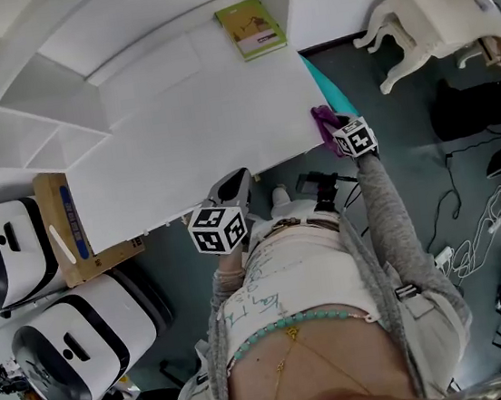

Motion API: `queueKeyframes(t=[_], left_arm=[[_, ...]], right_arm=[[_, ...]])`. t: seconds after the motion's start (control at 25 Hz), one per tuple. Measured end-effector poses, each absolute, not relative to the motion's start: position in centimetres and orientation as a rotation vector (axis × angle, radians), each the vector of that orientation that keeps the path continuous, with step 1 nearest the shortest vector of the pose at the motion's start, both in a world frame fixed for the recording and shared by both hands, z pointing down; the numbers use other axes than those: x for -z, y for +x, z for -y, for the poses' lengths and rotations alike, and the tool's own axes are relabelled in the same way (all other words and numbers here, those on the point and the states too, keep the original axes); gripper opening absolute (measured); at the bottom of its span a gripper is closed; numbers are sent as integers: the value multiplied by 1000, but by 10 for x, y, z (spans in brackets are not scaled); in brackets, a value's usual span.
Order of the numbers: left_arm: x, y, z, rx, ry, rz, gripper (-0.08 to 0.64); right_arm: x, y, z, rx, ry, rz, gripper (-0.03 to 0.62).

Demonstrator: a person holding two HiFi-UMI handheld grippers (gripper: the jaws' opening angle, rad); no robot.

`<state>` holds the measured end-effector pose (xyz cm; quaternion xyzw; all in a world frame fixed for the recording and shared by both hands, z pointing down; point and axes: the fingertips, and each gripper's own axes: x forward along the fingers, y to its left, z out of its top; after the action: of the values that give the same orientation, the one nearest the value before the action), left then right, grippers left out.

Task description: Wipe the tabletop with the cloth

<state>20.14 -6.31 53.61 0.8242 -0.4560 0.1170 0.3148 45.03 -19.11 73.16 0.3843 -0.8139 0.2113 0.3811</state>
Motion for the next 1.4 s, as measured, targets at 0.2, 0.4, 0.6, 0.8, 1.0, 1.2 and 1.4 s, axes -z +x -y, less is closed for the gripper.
queueKeyframes(t=[0.2,0.4,0.6,0.8,1.0,1.2,1.4], left_arm=[[-536,195,64,-299,2162,1208,0],[-534,190,64,-298,2165,1217,0],[-533,180,61,-291,2151,1239,0],[-534,169,61,-277,2138,1262,0],[-535,161,61,-266,2136,1271,2],[-530,151,62,-245,2143,1290,0],[-530,139,63,-249,2144,1307,1]], right_arm=[[-731,460,193,-556,1042,2066,95],[-731,471,194,-508,1102,2021,95],[-727,483,197,-475,1208,1959,94],[-717,463,198,-470,1171,2008,94],[-702,429,198,-462,1082,2071,94],[-674,390,200,-414,1027,2150,94],[-649,359,200,-377,997,2206,94]])
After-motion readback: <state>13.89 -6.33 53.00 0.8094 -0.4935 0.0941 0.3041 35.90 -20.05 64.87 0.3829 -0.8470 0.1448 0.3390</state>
